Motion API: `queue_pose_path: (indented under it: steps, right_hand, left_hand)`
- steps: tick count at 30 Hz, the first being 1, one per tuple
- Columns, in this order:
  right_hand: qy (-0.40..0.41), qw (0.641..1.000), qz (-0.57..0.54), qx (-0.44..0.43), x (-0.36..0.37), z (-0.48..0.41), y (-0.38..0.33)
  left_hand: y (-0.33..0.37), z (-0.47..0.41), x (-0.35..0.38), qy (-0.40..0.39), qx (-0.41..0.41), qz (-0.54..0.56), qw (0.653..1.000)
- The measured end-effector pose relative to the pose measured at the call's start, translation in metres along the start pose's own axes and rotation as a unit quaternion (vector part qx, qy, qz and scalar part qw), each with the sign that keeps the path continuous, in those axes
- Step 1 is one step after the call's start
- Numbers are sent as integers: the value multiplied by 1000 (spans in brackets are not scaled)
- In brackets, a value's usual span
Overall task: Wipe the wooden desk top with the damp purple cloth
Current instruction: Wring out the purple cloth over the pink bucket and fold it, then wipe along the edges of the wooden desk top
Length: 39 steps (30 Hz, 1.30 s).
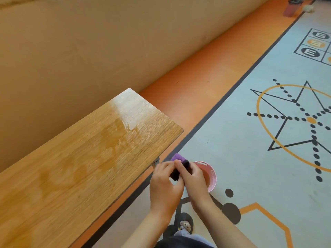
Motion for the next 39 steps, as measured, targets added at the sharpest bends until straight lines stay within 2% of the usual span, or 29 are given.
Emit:
queue_pose_path:
  steps: [2,6,13,17,20,24,27,30,33,35,39]
  right_hand:
    - [-2,1000,-9,22,-2,-3,7]
    - [-55,998,-1,42,4,-9,18]
    - [-91,989,94,72,14,-21,48]
    - [-94,980,109,136,12,-34,76]
    - [-91,975,129,155,6,-55,88]
    - [-85,978,169,89,6,-94,82]
    - [-29,981,191,-6,-1,-132,70]
    - [50,967,234,-88,-11,-158,59]
    - [96,963,223,-120,-3,-158,62]
    - [85,965,210,-129,16,-143,76]
    - [-28,964,210,-162,67,-98,109]
  left_hand:
    - [-7,4,5,-18,-17,1,1000]
    - [-27,12,2,-37,-58,17,997]
    - [-62,26,-11,-42,-178,98,978]
    - [-98,29,-27,19,-208,-4,978]
    - [-130,16,-31,41,-186,-127,973]
    - [-165,-22,-22,9,-134,-257,957]
    - [-189,-50,-13,-11,-109,-306,946]
    - [-202,-59,-8,12,-81,-337,938]
    - [-206,-59,-8,46,-51,-357,932]
    - [-206,-58,-8,61,-40,-361,930]
    - [-207,-56,-7,70,-36,-364,928]
Point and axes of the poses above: each hand's wrist, its own z-axis away from the middle knuckle, its own x-axis out of the palm, y = z × x, the point moved 8 cm from there along -z, towards the middle knuckle, and after that the axes turned 3 degrees about -y, right-handed, at the moved point
